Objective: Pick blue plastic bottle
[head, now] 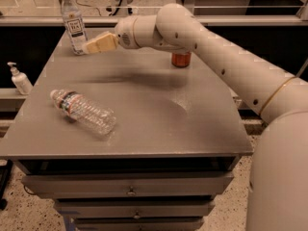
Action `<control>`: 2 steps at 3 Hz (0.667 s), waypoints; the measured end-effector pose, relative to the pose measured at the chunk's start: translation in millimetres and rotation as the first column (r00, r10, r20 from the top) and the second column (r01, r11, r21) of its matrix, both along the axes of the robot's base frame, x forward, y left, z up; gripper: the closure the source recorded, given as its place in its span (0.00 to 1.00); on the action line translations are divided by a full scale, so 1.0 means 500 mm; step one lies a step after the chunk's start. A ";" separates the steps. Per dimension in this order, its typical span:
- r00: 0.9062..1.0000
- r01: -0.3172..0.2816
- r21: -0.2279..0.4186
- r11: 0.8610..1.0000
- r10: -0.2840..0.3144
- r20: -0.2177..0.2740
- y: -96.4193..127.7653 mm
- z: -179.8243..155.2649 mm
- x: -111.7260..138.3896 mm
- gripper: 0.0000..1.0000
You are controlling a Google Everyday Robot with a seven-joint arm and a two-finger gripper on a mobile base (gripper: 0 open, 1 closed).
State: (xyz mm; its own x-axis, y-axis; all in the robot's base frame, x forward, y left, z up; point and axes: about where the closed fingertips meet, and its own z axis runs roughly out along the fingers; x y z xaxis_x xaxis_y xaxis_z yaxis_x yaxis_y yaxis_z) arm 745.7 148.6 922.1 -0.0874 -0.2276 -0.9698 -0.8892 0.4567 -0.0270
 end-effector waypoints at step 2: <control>0.999 -0.002 0.036 0.999 0.000 0.035 0.125 -0.019 0.094 0.00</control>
Offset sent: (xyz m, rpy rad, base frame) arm 0.0756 0.0940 -0.0126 0.0499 -0.0548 -0.0102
